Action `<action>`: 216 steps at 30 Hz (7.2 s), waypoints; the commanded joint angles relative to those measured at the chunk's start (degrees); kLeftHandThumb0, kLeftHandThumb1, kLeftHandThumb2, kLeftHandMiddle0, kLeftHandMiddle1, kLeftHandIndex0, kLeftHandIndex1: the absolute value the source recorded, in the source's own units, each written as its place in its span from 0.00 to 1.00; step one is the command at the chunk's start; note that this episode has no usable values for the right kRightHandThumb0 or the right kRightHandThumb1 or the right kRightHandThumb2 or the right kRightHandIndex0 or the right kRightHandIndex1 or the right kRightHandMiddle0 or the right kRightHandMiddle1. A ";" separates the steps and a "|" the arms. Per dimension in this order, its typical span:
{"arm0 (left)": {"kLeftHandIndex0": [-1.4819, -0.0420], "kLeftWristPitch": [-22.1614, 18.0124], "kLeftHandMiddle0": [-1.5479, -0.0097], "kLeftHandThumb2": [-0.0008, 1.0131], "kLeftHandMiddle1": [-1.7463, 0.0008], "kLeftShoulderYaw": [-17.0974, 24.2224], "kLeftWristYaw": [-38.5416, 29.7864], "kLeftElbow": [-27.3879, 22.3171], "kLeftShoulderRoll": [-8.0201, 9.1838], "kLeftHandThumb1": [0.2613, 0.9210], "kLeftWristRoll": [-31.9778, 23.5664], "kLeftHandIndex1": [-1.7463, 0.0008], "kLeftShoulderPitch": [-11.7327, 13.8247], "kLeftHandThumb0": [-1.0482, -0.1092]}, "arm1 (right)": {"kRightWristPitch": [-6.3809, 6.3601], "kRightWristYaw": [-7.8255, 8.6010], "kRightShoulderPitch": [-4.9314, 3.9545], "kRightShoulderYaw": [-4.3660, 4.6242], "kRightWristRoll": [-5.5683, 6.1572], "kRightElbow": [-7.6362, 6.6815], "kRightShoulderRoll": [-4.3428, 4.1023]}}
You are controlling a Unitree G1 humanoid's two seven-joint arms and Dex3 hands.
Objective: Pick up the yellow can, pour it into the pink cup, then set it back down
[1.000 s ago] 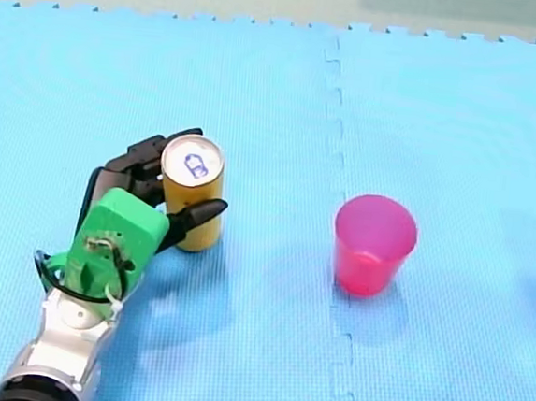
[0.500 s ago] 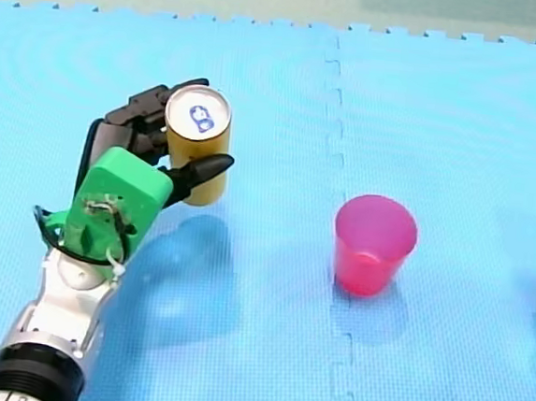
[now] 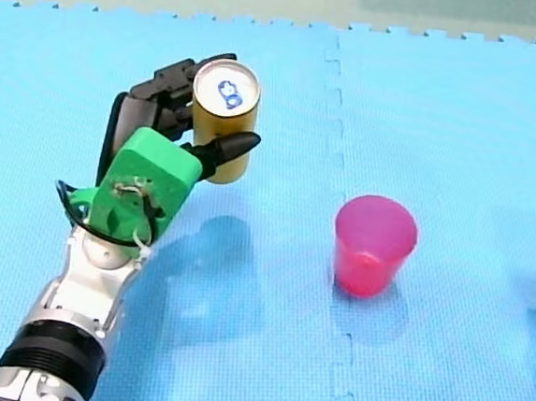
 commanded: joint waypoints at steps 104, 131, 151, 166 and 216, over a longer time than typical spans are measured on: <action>0.23 6.89 0.16 0.00 1.00 -24.02 25.66 7.00 -0.68 0.84 29.19 1.00 -11.08 0.64 | -0.41 -3.73 0.17 0.74 -1.12 0.22 1.54; 0.21 14.53 0.11 0.00 0.98 -32.30 36.23 7.40 0.93 0.88 38.05 1.00 -12.25 0.71 | 0.16 -5.64 0.11 1.09 -1.64 0.06 1.94; 0.18 17.33 0.43 0.00 0.22 -37.21 47.65 9.75 0.59 0.90 43.21 0.99 -13.57 0.78 | 1.50 -5.78 0.17 0.86 -1.39 -0.35 1.87; 0.22 13.73 0.40 0.00 0.39 -34.46 47.96 9.88 0.80 0.92 38.87 1.00 -12.05 0.72 | 1.12 -5.37 0.28 0.74 -1.32 -0.24 1.66; 0.22 -15.90 0.14 0.00 0.99 3.01 0.84 10.44 -6.98 0.85 -10.80 1.00 2.51 0.70 | -0.13 -0.06 -0.63 -0.54 0.13 1.79 -0.05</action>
